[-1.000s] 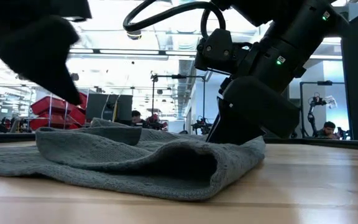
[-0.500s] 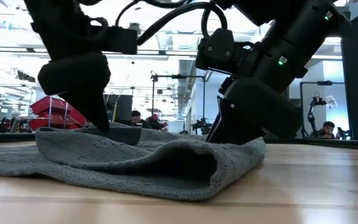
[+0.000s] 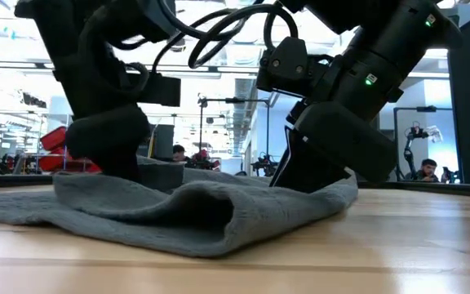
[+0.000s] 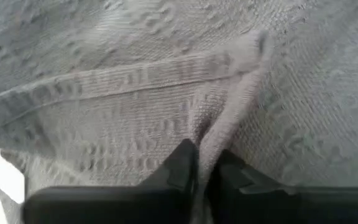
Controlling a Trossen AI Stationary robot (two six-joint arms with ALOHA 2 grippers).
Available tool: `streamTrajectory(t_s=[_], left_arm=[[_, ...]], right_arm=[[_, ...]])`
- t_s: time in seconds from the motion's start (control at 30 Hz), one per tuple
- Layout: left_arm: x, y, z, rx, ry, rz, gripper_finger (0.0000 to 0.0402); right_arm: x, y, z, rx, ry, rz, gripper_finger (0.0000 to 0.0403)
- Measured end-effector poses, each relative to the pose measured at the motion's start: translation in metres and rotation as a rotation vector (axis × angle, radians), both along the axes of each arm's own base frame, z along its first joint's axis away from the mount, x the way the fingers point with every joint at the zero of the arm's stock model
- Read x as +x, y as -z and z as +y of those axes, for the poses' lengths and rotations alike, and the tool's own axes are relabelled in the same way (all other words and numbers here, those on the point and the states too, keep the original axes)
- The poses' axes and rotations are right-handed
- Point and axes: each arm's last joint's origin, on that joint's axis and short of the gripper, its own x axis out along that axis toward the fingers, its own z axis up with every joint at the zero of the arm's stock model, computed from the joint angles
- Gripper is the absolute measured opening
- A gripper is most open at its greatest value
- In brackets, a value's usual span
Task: Roll towel
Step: Fold the gray towel
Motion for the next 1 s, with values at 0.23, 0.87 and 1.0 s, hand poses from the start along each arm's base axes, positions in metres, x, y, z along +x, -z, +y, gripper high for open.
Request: streamTrajectory(t_s=[0.23,0.87,1.0], left_arm=[[-0.023,-0.023,-0.022,0.028,-0.071,-0.089,0.0002],[-0.098,-0.011,-0.075,-0.09,-0.468,-0.297,0.0002],[-0.109,0.002,-0.075,-0.131,-0.517,-0.312,0.0014]], right_arm=[[0.0,0.0,0.0,0.001,0.0,-0.001,0.0148],[0.003,0.0,-0.005,0.015,0.018,-0.007,0.0148],[0.003,-0.001,-0.005,0.015,0.021,-0.015,0.0148]])
